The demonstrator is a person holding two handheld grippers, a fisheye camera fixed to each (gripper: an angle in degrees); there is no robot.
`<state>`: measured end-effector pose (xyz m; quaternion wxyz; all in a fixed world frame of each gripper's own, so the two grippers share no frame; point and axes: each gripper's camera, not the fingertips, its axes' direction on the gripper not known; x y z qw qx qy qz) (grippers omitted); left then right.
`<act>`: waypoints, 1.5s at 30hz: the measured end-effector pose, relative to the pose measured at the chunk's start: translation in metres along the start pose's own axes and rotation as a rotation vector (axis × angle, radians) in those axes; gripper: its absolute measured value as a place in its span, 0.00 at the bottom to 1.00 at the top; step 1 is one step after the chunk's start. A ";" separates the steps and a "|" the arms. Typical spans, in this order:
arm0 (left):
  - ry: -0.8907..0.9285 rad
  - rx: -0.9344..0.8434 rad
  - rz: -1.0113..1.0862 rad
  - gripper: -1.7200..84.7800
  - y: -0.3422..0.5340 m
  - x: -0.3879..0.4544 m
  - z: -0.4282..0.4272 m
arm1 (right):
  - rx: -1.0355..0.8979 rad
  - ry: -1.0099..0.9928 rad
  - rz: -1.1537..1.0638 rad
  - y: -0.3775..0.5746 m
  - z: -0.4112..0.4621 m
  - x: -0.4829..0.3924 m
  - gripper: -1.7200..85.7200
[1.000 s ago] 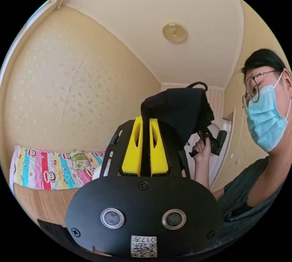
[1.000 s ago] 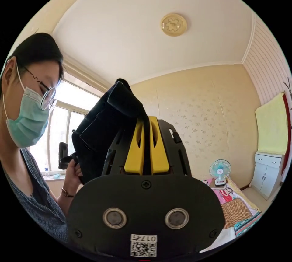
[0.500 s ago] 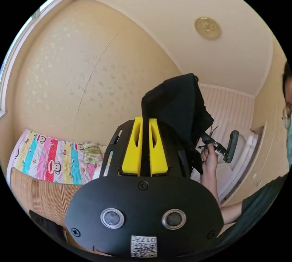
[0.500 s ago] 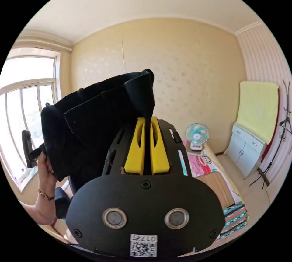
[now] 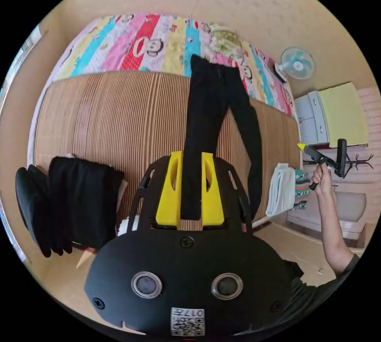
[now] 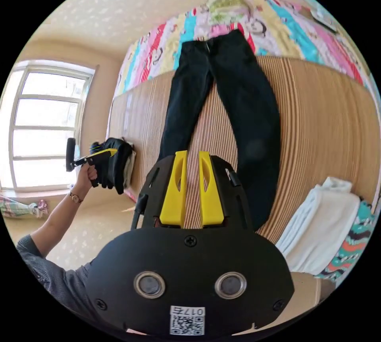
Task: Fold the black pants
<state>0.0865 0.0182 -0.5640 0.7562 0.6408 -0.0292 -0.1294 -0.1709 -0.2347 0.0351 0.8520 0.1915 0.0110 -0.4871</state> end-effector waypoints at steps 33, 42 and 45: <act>0.225 -0.550 0.004 0.01 0.374 -0.220 0.051 | 0.026 0.152 0.453 0.073 0.055 0.109 0.17; 0.262 -0.417 -0.010 0.01 0.355 -0.279 -0.041 | 0.048 0.214 0.488 0.076 0.039 0.093 0.05; 0.301 -0.391 0.000 0.01 0.354 -0.288 -0.061 | 0.023 0.399 0.329 0.083 0.021 0.049 0.04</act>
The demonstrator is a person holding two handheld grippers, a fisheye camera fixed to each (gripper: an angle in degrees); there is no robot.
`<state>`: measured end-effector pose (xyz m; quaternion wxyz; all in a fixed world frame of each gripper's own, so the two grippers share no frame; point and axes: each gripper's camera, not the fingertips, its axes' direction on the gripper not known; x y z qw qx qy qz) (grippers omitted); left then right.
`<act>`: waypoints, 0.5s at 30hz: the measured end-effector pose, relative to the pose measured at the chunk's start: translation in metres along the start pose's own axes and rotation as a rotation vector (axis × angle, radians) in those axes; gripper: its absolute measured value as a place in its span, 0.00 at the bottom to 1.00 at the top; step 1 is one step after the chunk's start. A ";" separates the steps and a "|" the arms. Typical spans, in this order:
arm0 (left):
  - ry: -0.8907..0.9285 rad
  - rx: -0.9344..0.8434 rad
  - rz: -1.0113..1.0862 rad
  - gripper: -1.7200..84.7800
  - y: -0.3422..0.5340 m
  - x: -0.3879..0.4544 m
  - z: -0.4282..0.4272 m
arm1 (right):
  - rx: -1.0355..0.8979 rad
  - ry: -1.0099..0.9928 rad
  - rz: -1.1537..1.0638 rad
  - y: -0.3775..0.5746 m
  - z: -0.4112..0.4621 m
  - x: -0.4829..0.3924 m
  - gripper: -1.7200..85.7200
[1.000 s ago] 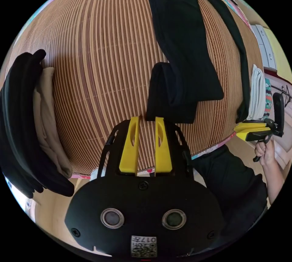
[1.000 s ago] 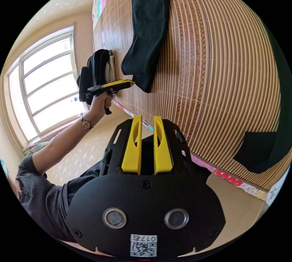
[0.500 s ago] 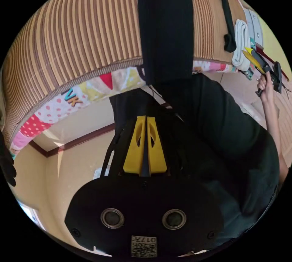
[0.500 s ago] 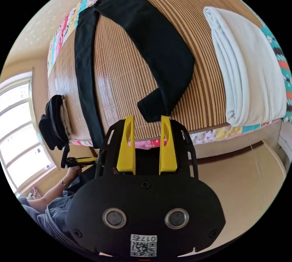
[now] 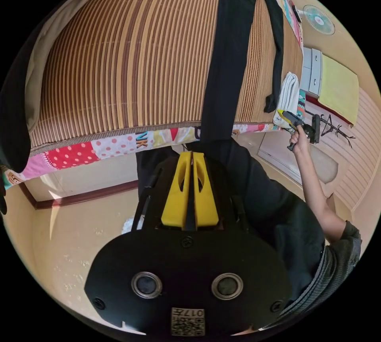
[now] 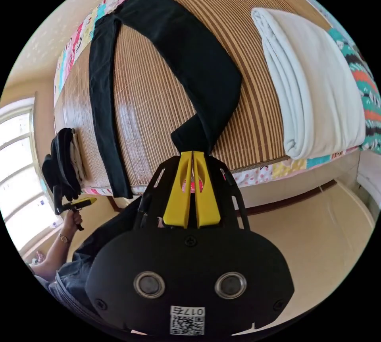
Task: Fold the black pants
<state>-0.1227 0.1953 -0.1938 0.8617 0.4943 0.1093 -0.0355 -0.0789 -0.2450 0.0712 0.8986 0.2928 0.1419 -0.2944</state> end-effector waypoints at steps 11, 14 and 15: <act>0.096 -0.037 0.011 0.01 0.035 -0.007 0.005 | 0.024 -0.247 0.412 0.011 0.071 0.031 0.16; 0.063 -0.066 0.035 0.01 0.043 -0.005 0.007 | -0.004 -0.248 0.318 -0.002 0.058 0.022 0.07; 0.047 -0.068 0.044 0.01 0.045 -0.006 0.007 | -0.008 -0.245 0.285 -0.004 0.053 0.019 0.07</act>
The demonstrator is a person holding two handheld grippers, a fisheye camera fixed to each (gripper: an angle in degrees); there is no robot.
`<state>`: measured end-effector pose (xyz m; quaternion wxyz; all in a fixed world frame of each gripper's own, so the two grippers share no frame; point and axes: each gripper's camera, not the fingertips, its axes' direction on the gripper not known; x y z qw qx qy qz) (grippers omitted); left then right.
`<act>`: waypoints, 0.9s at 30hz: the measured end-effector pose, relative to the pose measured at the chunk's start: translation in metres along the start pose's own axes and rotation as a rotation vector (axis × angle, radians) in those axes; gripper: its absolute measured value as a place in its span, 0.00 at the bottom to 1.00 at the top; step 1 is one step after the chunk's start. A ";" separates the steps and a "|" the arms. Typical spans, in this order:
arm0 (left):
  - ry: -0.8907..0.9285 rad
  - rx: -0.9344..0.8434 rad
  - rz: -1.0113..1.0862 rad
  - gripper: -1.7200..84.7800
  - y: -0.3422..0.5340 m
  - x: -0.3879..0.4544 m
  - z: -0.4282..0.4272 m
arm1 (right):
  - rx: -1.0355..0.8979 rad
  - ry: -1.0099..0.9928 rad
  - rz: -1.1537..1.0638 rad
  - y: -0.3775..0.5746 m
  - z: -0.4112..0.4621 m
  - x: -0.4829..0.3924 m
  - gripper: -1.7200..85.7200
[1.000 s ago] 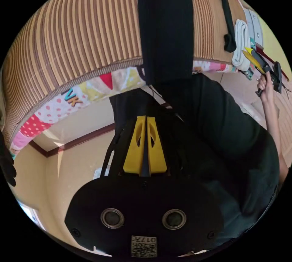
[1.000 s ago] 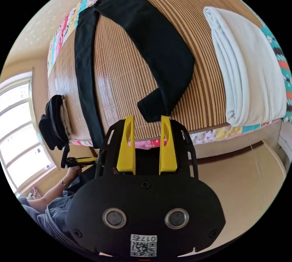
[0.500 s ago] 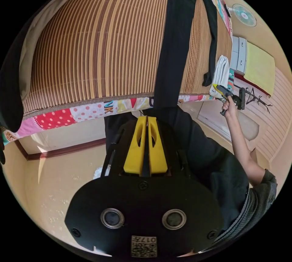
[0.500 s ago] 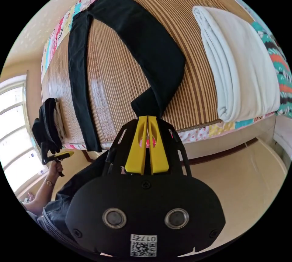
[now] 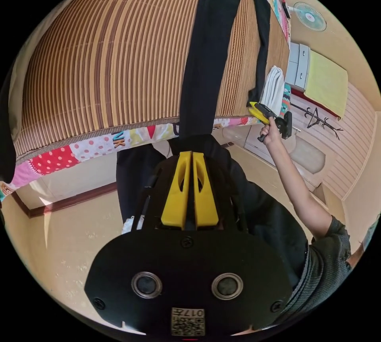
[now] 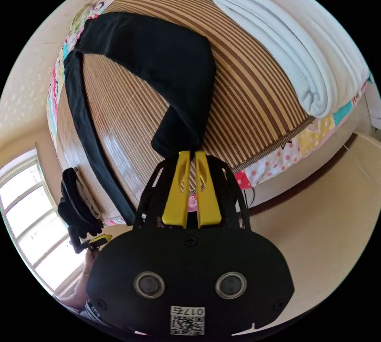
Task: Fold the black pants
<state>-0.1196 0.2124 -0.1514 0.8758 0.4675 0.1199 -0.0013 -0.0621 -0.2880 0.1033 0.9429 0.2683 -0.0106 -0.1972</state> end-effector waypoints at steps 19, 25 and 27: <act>0.187 0.054 -0.120 0.01 0.024 -0.048 0.043 | -0.256 0.591 -0.714 0.127 0.041 -0.104 0.05; 0.173 0.046 -0.063 0.01 0.005 -0.022 0.075 | -0.046 0.240 -0.242 0.071 -0.019 0.000 0.12; 0.176 0.044 -0.028 0.01 -0.007 -0.008 0.092 | -0.059 0.208 -0.188 0.058 -0.018 0.026 0.14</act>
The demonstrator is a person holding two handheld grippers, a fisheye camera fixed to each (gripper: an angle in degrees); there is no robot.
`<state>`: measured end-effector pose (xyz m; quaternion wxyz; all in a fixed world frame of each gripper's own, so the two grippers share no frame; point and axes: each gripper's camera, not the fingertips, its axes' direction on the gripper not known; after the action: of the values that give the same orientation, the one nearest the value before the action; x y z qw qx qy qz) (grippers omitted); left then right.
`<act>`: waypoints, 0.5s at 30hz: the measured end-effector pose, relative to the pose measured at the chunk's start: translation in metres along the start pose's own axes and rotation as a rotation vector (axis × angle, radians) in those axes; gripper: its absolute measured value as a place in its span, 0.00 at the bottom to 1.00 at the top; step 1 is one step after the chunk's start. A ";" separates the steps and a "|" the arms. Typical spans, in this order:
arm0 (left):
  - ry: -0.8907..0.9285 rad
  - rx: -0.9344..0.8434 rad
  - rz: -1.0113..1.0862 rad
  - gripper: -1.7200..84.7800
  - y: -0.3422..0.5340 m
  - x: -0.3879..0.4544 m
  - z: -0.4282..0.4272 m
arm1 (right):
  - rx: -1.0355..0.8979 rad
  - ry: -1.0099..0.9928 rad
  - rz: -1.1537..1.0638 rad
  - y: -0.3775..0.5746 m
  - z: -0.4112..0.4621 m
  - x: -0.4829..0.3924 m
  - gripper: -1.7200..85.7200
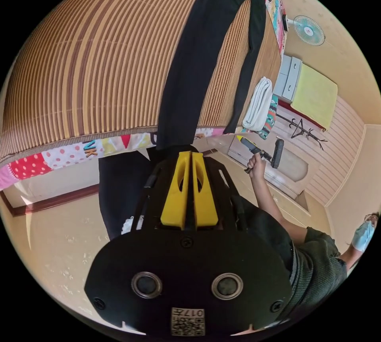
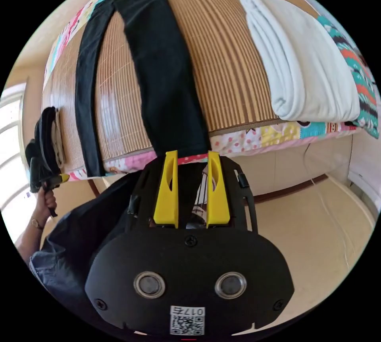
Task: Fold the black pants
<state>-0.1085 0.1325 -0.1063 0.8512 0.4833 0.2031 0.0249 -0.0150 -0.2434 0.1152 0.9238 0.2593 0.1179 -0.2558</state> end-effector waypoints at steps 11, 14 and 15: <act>-0.171 -0.012 0.149 0.08 -0.043 0.097 0.095 | 0.039 -0.221 -0.151 0.037 -0.021 0.014 0.06; -0.175 -0.040 0.258 0.11 -0.057 0.151 0.127 | 0.092 -0.262 -0.244 0.060 -0.059 -0.003 0.05; -0.177 -0.052 0.301 0.12 -0.063 0.175 0.141 | 0.095 -0.262 -0.262 0.063 -0.065 -0.006 0.05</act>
<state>0.0939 0.0265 -0.1512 0.8646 0.4865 0.0521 0.1148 0.0078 -0.1596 0.0894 0.8768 0.2495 0.0171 -0.4108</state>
